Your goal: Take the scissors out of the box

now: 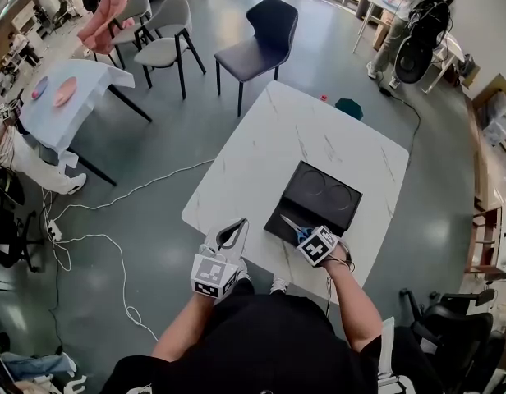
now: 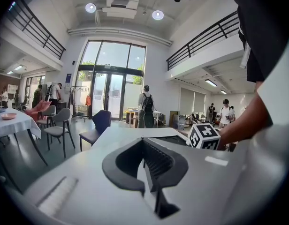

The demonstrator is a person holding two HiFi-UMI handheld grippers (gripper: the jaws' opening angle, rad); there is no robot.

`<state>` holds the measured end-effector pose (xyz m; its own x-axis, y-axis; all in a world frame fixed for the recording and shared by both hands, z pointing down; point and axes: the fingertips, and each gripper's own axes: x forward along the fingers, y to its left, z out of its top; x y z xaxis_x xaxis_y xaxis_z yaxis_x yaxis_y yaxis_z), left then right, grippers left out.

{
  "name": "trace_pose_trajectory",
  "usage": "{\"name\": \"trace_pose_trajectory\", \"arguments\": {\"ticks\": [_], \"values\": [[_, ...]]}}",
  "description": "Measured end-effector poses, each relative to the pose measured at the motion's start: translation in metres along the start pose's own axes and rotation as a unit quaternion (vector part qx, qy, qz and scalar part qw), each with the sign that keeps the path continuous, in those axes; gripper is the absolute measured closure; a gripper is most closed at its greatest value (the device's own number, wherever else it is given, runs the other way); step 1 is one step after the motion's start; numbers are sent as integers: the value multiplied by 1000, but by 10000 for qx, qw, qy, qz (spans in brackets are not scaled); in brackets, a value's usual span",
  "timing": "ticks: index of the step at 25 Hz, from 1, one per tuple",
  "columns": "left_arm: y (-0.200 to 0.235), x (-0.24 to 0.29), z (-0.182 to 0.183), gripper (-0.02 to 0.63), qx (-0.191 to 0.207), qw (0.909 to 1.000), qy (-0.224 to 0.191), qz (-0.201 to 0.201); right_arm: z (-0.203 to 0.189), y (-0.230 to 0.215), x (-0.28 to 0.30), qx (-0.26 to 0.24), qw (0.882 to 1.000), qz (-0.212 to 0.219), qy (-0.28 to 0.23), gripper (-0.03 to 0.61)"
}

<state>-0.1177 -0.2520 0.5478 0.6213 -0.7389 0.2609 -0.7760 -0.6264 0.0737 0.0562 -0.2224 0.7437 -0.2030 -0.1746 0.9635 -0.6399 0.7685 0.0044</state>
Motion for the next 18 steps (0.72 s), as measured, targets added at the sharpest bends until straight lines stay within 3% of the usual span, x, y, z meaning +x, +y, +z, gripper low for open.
{"name": "trace_pose_trajectory", "arguments": {"ticks": [8, 11, 14, 18], "values": [[-1, 5, 0, 604, 6, 10000, 20, -47, 8, 0, -45, 307, 9968, -135, -730, 488], [-4, 9, -1, 604, 31, 9999, 25, -93, 16, -1, -66, 457, 9912, -238, -1220, 488], [-8, 13, 1, 604, 50, 9999, 36, -137, 29, -5, -97, 937, 9744, -261, -2027, 488], [-11, 17, 5, 604, -39, 9997, 16, -224, 53, -20, -147, 1176, 9357, -673, -3258, 488]]}}
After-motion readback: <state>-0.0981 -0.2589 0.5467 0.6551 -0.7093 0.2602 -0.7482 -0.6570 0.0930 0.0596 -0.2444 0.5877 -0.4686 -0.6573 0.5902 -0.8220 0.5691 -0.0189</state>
